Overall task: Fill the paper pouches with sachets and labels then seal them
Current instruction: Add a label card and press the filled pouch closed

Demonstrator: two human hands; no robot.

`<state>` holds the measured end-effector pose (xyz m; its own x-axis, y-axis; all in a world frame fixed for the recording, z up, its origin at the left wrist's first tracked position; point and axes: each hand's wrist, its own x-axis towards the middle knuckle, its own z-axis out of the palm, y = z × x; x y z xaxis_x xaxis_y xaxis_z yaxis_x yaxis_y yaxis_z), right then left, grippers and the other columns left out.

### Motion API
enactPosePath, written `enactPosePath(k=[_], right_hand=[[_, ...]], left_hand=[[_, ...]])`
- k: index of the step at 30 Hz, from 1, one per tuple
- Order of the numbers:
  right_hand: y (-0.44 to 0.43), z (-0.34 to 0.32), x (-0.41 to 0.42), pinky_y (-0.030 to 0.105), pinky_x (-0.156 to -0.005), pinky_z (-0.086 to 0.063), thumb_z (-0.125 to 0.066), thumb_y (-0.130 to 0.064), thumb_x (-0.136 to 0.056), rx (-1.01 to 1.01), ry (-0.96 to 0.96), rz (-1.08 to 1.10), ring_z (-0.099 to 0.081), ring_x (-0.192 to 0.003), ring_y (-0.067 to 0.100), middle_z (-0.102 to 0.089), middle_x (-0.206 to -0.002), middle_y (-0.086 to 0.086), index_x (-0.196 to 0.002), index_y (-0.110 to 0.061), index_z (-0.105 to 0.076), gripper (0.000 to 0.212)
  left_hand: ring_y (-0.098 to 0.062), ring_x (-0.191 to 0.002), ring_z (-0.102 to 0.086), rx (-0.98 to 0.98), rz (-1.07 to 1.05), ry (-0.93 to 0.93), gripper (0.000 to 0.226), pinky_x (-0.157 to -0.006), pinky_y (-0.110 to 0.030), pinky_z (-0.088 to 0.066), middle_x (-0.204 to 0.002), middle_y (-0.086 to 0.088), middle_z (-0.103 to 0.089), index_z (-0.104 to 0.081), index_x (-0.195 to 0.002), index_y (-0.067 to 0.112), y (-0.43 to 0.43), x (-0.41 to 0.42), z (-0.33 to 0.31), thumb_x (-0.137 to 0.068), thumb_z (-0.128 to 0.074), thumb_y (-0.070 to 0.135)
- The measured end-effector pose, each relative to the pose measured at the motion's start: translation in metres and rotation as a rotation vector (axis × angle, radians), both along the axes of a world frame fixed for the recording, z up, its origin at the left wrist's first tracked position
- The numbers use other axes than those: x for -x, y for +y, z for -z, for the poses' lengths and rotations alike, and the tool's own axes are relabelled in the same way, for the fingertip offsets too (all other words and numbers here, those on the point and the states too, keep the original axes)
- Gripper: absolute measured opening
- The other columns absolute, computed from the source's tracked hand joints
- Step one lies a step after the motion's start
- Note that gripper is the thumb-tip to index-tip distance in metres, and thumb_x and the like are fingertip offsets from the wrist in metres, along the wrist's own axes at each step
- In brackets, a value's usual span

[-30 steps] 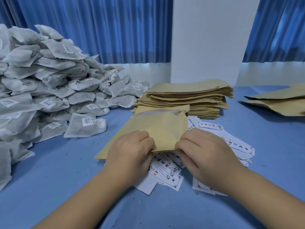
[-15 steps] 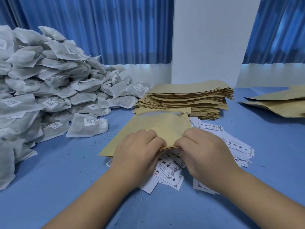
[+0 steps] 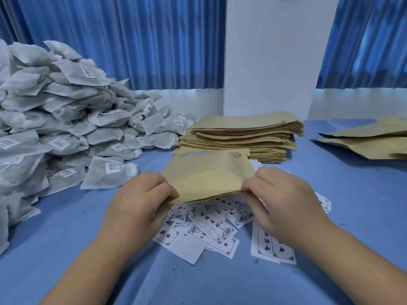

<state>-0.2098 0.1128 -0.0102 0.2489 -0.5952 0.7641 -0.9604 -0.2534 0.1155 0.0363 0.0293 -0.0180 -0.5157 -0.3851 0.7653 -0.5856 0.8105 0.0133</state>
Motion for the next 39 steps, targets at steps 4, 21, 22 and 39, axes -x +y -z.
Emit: enactPosePath(k=[4,21,22,39], right_hand=[[0.0,0.0,-0.01,0.028,-0.051,-0.038,-0.063,-0.014,-0.076,-0.024,0.094,0.015,-0.052,-0.059,0.025,-0.056,-0.068,0.001,-0.072,-0.014,-0.067,0.005],[-0.001,0.009,-0.014,0.026,-0.039,-0.041,-0.078,0.002,-0.053,-0.057,0.052,0.061,-0.053,-0.051,0.026,-0.055,-0.06,0.001,-0.062,-0.012,-0.066,0.02],[0.001,0.008,-0.014,0.028,-0.04,-0.042,-0.078,0.0,-0.055,-0.06,0.051,0.058,-0.053,-0.051,0.026,-0.055,-0.06,0.001,-0.063,-0.012,-0.067,0.018],[-0.005,0.012,-0.02,0.025,-0.042,-0.033,-0.078,0.004,-0.048,-0.058,0.083,0.018,-0.048,-0.051,0.021,-0.053,-0.059,-0.001,-0.06,-0.013,-0.065,0.024]], left_hand=[[-0.03,-0.054,-0.054,0.084,0.004,-0.016,0.028,-0.044,-0.032,-0.041,-0.064,-0.009,-0.056,-0.071,-0.071,0.001,0.003,0.007,0.0,-0.083,-0.048,0.013],[-0.03,-0.065,-0.059,-0.053,0.003,-0.155,0.018,-0.046,-0.037,-0.048,-0.079,-0.005,-0.063,-0.071,-0.082,0.008,0.007,0.014,0.002,-0.067,-0.072,-0.002],[-0.029,-0.063,-0.059,-0.015,0.02,-0.138,0.01,-0.046,-0.035,-0.048,-0.075,-0.006,-0.063,-0.073,-0.079,0.007,0.006,0.012,0.003,-0.072,-0.067,0.003],[-0.02,-0.071,-0.055,-0.097,0.066,-0.062,0.016,-0.055,-0.033,-0.047,-0.081,-0.002,-0.061,-0.071,-0.082,0.007,0.005,0.008,0.004,-0.069,-0.067,0.0]])
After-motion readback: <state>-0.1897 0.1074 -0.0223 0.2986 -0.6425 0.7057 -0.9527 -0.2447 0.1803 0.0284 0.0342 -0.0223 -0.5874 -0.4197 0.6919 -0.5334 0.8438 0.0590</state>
